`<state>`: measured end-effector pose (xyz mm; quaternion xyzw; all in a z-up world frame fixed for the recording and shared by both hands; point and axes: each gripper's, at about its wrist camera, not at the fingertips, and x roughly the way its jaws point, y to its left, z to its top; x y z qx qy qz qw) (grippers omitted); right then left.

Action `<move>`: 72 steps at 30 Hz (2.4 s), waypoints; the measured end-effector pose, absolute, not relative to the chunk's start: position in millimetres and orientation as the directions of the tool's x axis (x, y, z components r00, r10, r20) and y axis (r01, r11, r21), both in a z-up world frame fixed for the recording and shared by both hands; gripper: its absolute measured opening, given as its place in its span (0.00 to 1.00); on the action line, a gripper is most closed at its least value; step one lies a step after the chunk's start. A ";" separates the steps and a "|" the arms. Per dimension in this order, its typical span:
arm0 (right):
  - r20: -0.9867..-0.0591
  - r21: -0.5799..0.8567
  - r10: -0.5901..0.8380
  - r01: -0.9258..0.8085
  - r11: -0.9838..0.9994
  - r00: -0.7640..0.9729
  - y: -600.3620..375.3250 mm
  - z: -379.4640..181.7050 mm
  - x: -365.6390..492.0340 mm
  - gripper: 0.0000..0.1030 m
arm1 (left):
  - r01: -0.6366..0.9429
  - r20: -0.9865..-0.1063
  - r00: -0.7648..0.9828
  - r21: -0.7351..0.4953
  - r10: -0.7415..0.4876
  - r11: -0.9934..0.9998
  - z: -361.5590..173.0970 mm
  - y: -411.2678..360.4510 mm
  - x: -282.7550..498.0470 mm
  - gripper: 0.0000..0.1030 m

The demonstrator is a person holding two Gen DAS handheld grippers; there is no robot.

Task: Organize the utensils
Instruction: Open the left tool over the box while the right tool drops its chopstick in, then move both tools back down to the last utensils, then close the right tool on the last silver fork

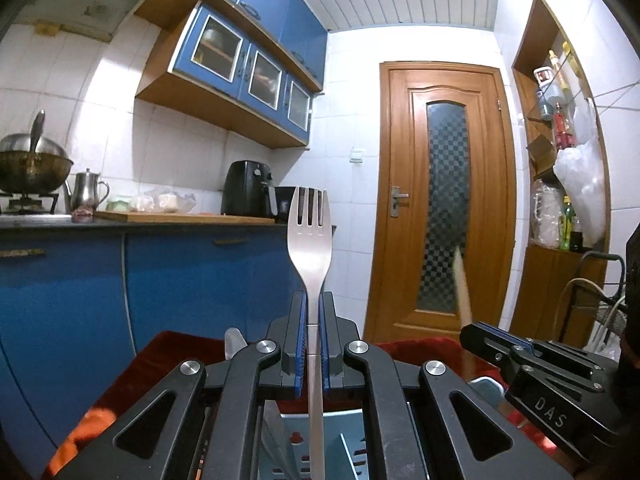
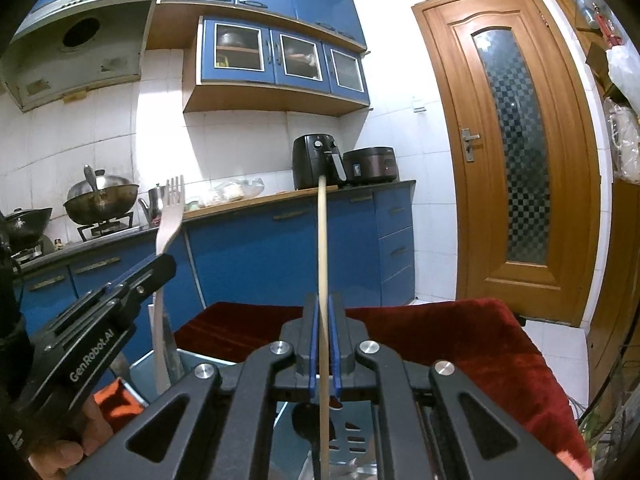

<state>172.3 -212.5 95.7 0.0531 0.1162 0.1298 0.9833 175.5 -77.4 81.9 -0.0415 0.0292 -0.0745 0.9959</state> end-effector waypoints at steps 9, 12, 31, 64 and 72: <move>-0.203 0.147 0.279 -0.253 0.956 0.939 -214.9 101.7 161.6 0.17 | 0.176 -0.097 0.978 -0.111 -0.187 0.978 81.3 -73.0 174.0 0.13; -0.199 0.153 0.281 -0.253 0.955 0.939 -217.3 104.9 157.1 0.17 | 0.183 -0.109 0.975 -0.119 -0.196 0.976 80.3 -70.2 172.5 0.29; -0.295 0.203 0.276 -0.222 0.954 0.915 -219.7 119.4 112.0 0.19 | 0.268 -0.214 0.935 -0.099 -0.284 0.958 103.9 -64.0 125.2 0.35; -0.610 0.245 0.313 -0.203 0.948 0.728 -203.4 49.4 55.6 0.25 | 0.138 -0.585 0.789 -0.128 -0.187 0.982 38.0 -13.1 69.2 0.35; -0.690 0.283 0.340 -0.194 0.939 0.639 -194.9 24.5 66.0 0.25 | 0.118 -0.619 0.765 -0.137 -0.178 0.983 23.7 -1.9 65.9 0.35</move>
